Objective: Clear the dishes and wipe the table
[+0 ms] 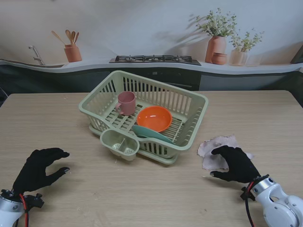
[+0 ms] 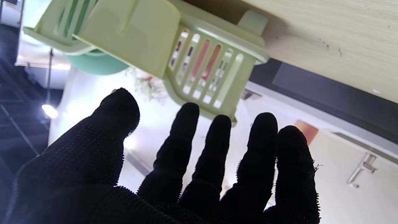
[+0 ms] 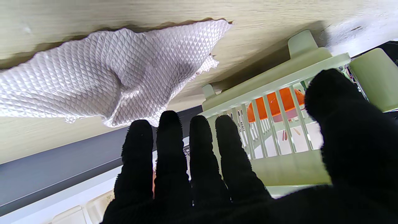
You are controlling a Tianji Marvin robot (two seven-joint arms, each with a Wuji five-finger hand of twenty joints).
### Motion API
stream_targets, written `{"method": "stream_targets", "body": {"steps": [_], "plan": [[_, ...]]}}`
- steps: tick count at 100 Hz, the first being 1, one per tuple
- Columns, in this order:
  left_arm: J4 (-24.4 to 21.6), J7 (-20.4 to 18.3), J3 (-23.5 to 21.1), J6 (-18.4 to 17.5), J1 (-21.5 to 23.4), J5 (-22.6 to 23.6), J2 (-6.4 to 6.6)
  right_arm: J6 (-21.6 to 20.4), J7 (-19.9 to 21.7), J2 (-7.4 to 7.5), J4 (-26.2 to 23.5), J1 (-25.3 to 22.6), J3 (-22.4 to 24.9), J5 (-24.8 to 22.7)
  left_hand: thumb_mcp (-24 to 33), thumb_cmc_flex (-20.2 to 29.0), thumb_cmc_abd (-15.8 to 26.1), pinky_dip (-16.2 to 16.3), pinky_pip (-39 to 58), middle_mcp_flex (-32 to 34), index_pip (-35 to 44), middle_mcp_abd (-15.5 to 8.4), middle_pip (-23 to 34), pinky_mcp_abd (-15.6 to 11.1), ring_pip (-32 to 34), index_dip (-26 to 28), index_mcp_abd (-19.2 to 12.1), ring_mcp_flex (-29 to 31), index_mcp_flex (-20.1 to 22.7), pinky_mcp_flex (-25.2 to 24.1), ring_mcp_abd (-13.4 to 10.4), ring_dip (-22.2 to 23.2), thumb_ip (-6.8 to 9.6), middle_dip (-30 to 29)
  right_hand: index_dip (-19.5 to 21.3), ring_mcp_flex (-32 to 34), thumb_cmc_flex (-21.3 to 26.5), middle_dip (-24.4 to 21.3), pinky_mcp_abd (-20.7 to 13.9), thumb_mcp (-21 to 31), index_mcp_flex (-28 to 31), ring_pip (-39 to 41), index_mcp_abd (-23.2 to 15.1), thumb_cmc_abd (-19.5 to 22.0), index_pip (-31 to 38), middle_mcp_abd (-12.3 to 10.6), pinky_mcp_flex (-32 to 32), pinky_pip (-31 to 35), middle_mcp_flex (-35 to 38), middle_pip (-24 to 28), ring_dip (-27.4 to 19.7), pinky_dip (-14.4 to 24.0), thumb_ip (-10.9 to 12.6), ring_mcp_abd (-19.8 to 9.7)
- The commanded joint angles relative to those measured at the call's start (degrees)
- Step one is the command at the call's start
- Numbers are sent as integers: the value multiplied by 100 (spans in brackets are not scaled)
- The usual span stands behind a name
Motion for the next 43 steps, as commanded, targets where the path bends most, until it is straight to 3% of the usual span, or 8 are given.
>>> {"method": "stream_targets", "body": {"steps": [1,43], "plan": [[-35,-63,3,12,21,-17,-20,15,73,-24,-40,-50,-11,-25,-53,-131,78,-80,-124,-143,-12,-132,-8,-127,-56,-10,-74,-175,-148,-91,-51,4,49,-132,-33,-64,14,51,-103,153,-234,32,88,-201,15,-53,-42,140,-131,69,39,-58,100,-101],[-42,-32,10,26,32,-8,-24,52,99,-22,-54,-58,-18,-13,-97,-128,112,-82,-126,-147,21,-120,-16,-130,-61,-11,-70,-184,-164,-98,-56,3,51,-135,-31,-57,-4,51,-97,267,-212,34,84,-239,21,-48,-46,130,-118,66,40,-58,72,-92]]}}
